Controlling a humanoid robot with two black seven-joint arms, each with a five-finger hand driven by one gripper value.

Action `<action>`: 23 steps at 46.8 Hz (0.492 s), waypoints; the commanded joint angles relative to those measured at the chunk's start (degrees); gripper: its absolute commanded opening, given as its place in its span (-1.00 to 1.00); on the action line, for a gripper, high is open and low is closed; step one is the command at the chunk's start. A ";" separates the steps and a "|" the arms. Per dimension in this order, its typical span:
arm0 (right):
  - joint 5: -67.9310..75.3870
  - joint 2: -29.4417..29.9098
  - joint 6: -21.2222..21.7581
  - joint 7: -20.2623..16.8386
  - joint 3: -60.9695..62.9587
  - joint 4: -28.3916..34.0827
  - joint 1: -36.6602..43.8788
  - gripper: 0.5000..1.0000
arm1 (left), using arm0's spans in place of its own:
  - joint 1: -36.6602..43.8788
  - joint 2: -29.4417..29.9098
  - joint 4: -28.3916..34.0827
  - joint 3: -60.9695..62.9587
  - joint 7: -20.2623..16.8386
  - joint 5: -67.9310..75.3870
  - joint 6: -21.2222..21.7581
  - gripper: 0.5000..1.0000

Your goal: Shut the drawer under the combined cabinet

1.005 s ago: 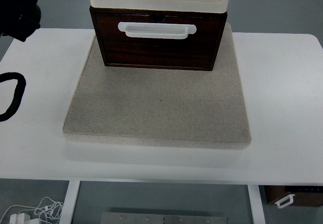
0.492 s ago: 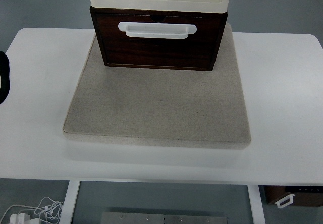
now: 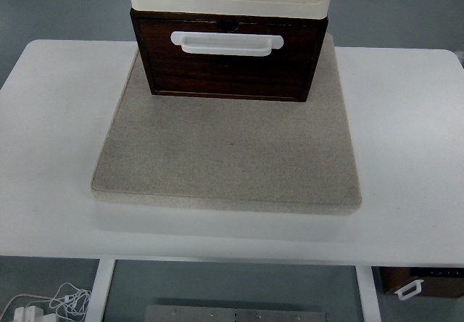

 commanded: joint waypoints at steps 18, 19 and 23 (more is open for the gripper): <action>0.00 0.00 0.00 0.00 0.00 0.00 0.01 0.81 | 0.64 -1.85 19.33 4.96 -0.56 -2.64 2.26 1.00; 0.00 0.00 0.00 0.00 0.00 0.00 0.01 0.81 | 1.08 -2.12 19.68 4.96 -0.56 -2.64 2.26 1.00; 0.00 0.00 0.09 0.00 0.00 0.08 0.01 0.81 | 2.84 -3.52 20.13 4.96 -0.47 -2.73 2.35 1.00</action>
